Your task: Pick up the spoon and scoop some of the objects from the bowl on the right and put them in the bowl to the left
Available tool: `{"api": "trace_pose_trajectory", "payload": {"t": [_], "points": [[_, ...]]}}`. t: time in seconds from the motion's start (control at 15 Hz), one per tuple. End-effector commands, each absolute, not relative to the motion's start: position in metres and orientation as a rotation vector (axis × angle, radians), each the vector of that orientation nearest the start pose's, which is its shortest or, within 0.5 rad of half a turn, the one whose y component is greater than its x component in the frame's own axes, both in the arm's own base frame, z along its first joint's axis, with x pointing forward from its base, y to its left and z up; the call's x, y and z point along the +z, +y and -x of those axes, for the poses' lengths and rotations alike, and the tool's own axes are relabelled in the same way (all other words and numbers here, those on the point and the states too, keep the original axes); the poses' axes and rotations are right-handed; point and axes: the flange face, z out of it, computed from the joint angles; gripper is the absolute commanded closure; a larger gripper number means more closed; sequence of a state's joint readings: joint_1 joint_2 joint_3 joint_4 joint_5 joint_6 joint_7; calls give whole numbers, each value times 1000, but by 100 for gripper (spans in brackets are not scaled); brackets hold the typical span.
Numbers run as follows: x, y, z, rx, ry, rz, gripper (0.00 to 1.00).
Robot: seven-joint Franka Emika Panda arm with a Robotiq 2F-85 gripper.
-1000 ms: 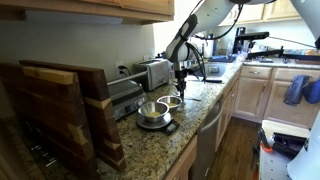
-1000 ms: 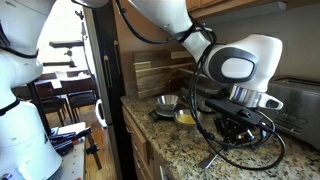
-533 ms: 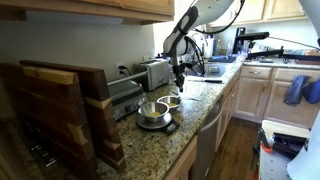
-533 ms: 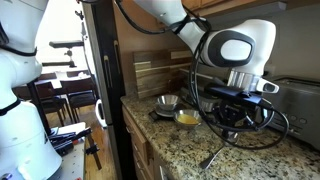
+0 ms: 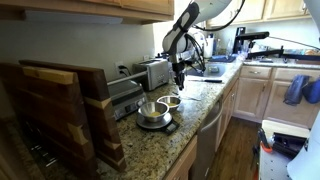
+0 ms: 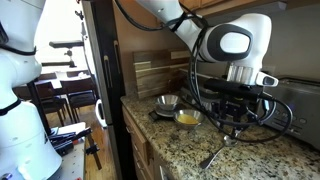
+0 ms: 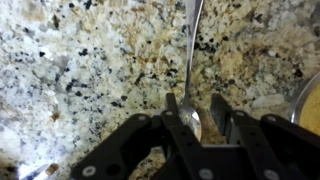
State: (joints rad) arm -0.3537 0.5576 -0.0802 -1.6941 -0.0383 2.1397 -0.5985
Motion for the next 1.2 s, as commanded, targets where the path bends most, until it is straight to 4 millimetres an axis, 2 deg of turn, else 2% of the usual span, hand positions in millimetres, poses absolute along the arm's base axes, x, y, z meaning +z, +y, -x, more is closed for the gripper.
{"api": "trace_pose_trajectory", "payload": {"t": [0.0, 0.27, 0.93, 1.0, 1.13], "points": [[261, -276, -590, 178, -243, 3151, 29], [251, -271, -584, 100, -218, 3168, 2], [227, -265, -564, 19, -191, 3198, 0], [226, -264, -563, 20, -188, 3199, 7], [225, -264, -561, 19, -188, 3197, 33]]}}
